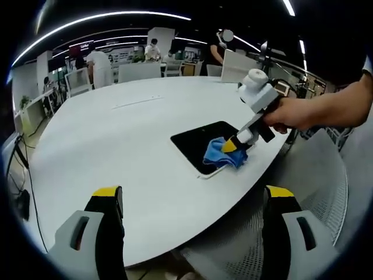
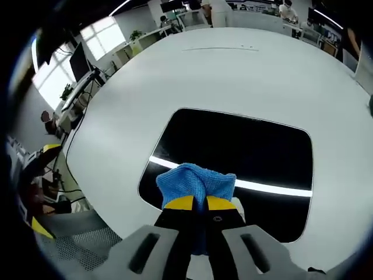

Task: Wipe the mirror surface with the cleaning cloth until all visible marks leave the cleaned area.

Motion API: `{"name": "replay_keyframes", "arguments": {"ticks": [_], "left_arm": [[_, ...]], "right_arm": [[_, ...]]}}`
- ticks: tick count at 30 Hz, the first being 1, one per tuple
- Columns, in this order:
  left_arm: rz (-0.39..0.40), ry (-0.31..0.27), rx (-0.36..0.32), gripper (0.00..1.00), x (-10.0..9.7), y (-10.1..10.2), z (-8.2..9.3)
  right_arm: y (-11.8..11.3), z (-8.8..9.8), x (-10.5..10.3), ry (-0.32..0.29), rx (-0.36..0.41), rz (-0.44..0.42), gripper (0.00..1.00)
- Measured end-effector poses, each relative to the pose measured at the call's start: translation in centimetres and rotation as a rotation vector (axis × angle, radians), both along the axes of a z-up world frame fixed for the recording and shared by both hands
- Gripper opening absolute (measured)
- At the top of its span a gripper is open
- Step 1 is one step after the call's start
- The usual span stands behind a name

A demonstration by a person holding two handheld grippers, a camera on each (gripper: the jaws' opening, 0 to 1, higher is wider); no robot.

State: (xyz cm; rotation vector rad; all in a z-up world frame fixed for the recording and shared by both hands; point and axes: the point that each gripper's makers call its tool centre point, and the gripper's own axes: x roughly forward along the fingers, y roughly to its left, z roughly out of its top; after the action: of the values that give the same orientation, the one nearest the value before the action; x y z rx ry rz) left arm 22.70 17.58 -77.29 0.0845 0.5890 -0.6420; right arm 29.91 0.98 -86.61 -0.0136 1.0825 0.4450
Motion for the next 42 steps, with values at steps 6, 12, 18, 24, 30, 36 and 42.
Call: {"name": "replay_keyframes", "arguments": {"ticks": [6, 12, 18, 24, 30, 36, 42], "left_arm": [[0.005, -0.006, -0.004, 0.99, 0.1, -0.1, 0.1], [0.000, -0.008, -0.002, 0.99, 0.0, -0.2, 0.0], [0.008, -0.016, 0.008, 0.99, 0.1, 0.0, 0.1], [0.019, -0.019, 0.010, 0.99, 0.0, 0.1, 0.1], [0.022, -0.028, 0.011, 0.99, 0.1, 0.0, 0.2], [0.023, -0.030, 0.009, 0.99, 0.3, 0.0, 0.4], [0.024, -0.028, 0.012, 0.99, 0.4, 0.1, 0.5]], "right_arm": [[0.0, 0.0, -0.9, 0.014, 0.006, 0.006, 0.00], [0.0, 0.0, -0.9, 0.010, 0.010, 0.010, 0.00], [-0.5, 0.0, -0.8, 0.018, 0.012, 0.002, 0.00], [-1.8, 0.0, -0.8, 0.015, 0.019, -0.014, 0.00], [-3.0, -0.1, -0.8, 0.015, 0.024, -0.037, 0.00], [-4.2, -0.1, -0.8, 0.022, 0.024, -0.056, 0.00], [-4.2, -0.1, -0.7, 0.029, 0.028, -0.059, 0.00]]}}
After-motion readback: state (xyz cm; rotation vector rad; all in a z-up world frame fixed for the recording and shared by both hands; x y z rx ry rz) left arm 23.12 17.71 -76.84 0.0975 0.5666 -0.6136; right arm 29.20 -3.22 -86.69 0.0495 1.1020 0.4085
